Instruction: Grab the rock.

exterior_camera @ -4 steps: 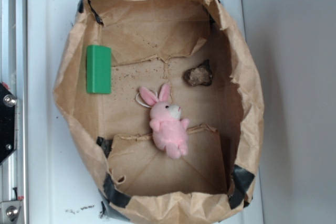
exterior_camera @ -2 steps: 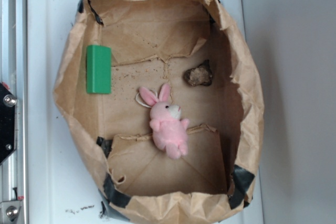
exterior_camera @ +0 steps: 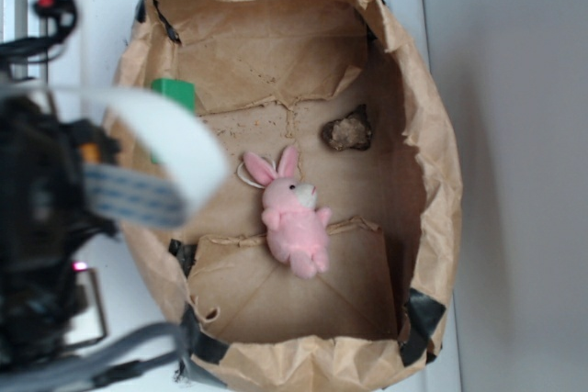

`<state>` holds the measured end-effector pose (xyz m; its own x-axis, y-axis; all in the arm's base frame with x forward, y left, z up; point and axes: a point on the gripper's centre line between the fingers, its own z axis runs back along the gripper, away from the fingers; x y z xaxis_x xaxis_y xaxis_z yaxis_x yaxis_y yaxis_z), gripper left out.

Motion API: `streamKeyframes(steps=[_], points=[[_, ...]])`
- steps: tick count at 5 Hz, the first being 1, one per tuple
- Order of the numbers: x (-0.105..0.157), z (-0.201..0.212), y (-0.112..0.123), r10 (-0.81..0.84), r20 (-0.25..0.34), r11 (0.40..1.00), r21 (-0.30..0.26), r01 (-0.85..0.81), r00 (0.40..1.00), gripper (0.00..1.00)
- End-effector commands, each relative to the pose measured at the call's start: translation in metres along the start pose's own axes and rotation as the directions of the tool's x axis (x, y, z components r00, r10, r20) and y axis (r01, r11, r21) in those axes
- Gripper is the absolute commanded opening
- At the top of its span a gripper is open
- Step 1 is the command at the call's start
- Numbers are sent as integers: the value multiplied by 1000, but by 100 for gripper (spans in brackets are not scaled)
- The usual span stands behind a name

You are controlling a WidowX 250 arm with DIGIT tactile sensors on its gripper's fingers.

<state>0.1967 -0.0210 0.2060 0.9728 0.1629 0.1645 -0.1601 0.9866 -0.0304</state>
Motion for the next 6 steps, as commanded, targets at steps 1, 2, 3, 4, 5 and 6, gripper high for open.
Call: streamKeyframes(steps=[1,2,3,4,5,6], points=[[53,-55,20,25,11,999,-22,-25,1000,100],[67,-81,37,35,-2,999,-39,-35,999,100],[87,-97,44,60,31,998,-16,-60,998,100],[87,-97,44,60,31,998,-16,-60,998,100],[87,-97,44,60,31,998,-16,-60,998,100],[87,-97,44,60,31,998,-16,-60,998,100]])
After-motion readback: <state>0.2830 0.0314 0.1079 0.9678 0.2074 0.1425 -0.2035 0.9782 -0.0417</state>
